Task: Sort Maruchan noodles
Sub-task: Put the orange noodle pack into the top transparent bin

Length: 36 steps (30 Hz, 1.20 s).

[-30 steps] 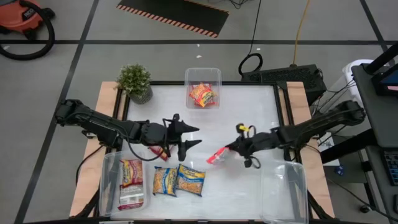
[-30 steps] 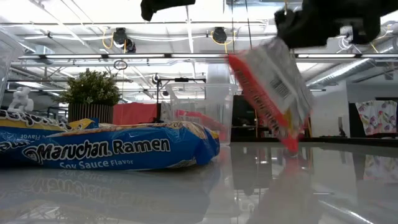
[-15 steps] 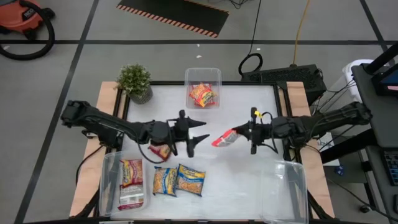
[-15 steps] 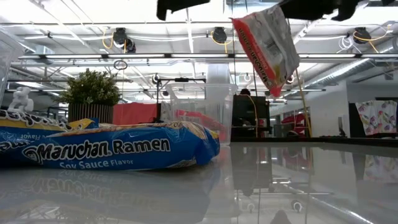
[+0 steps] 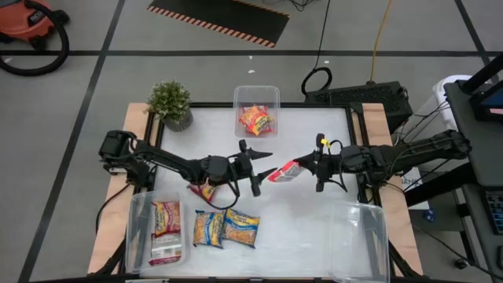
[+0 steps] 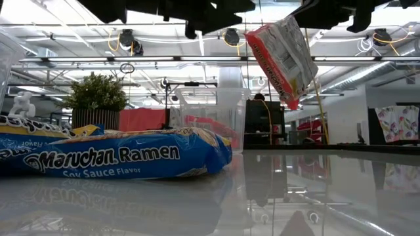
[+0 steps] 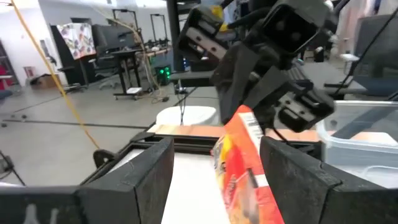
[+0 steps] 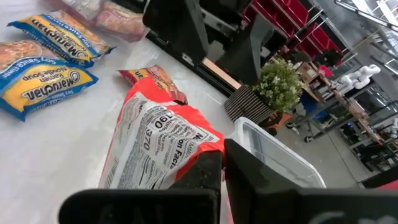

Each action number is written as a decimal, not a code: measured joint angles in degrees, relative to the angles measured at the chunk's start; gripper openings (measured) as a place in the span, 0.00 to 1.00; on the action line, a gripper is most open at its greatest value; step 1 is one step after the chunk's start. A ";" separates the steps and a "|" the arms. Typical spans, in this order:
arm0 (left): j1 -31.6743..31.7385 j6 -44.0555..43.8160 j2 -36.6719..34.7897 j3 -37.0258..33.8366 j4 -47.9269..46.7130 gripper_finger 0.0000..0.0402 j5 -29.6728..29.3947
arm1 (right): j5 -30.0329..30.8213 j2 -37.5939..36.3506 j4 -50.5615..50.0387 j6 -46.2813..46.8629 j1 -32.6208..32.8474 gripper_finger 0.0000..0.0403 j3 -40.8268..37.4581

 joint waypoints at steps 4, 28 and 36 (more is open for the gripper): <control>0.84 -1.69 0.59 0.07 -0.78 0.63 2.38 | 0.02 0.04 0.09 0.18 0.00 0.00 0.00; 2.30 -12.05 0.50 0.13 -9.04 0.87 5.65 | 5.60 6.92 8.99 2.84 -1.67 0.00 0.00; 3.11 -11.60 0.50 0.13 -12.10 0.87 5.54 | 6.28 6.95 10.66 3.62 -2.21 0.00 0.00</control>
